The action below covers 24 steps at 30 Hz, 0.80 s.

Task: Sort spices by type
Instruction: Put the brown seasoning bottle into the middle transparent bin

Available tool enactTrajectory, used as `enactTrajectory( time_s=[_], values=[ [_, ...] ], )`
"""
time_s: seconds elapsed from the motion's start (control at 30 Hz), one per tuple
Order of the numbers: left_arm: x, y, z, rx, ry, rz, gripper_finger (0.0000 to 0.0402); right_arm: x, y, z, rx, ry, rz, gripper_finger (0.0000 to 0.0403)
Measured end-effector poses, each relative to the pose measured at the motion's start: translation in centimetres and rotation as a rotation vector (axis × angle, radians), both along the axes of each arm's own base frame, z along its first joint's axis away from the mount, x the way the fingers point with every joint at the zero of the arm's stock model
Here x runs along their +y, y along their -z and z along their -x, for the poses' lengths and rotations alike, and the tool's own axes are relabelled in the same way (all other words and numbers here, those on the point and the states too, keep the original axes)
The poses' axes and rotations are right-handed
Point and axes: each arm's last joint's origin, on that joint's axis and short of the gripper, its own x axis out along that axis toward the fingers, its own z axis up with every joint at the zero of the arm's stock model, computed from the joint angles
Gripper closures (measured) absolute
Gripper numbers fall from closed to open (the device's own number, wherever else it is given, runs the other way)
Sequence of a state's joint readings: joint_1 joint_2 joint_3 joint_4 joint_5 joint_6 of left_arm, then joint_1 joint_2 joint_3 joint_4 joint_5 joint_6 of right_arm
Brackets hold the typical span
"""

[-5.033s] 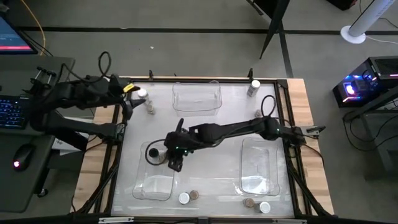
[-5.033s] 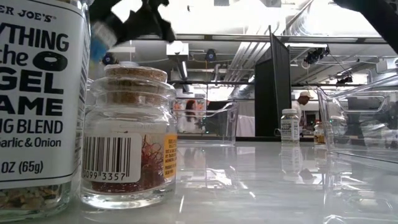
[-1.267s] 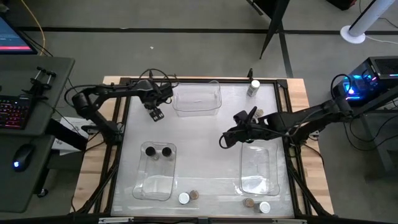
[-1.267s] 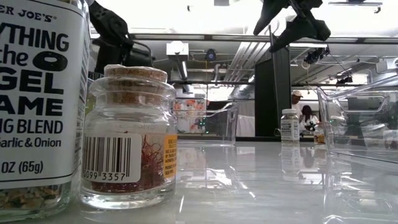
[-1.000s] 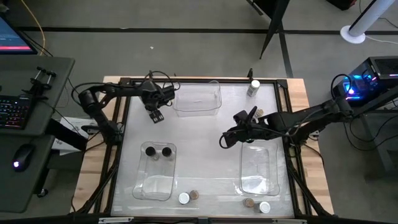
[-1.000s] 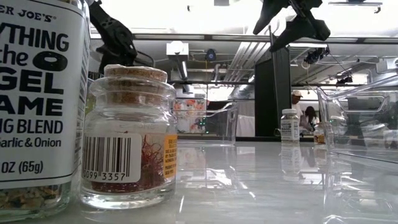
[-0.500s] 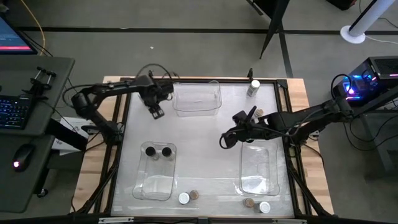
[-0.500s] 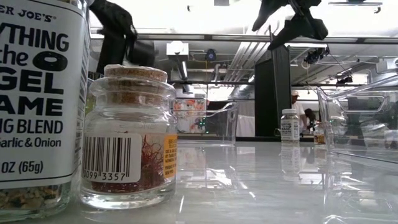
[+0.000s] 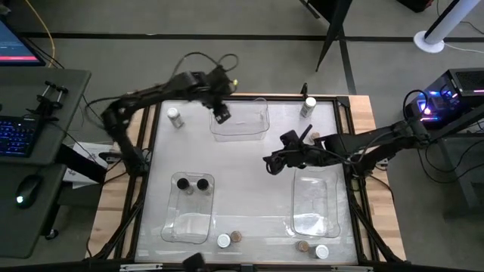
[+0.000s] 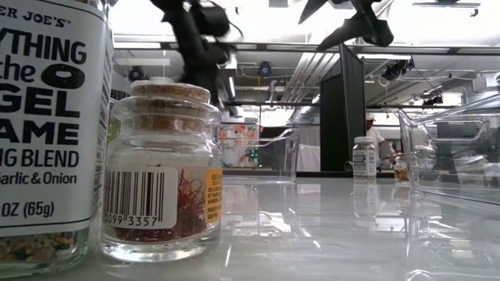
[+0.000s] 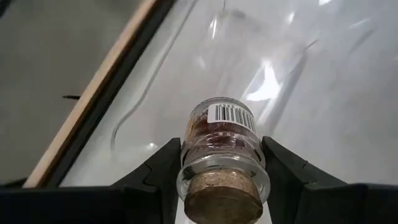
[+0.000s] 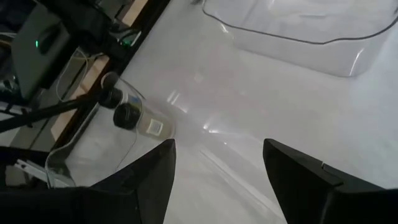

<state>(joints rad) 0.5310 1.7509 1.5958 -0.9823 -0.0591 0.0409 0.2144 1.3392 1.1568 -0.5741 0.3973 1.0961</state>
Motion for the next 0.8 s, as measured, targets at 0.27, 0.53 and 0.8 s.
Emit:
enactTrajectory(
  time_s=[0.27,0.53,0.8],
  values=[
    [2.6,6.6,-4.0,0.373,0.129,0.037,0.0255,-0.3,-0.1,-0.2,-0.022,0.019,-0.002,0.0164],
    [3.3,11.6,-5.1,0.509,0.187,0.088,0.0246,-0.4,-0.3,-0.2,-0.045,0.068,0.002,0.0164],
    [3.4,12.3,-5.2,0.541,0.208,0.083,0.0178,-0.4,-0.6,-0.5,-0.095,0.072,-0.004,0.0164]
  ],
)
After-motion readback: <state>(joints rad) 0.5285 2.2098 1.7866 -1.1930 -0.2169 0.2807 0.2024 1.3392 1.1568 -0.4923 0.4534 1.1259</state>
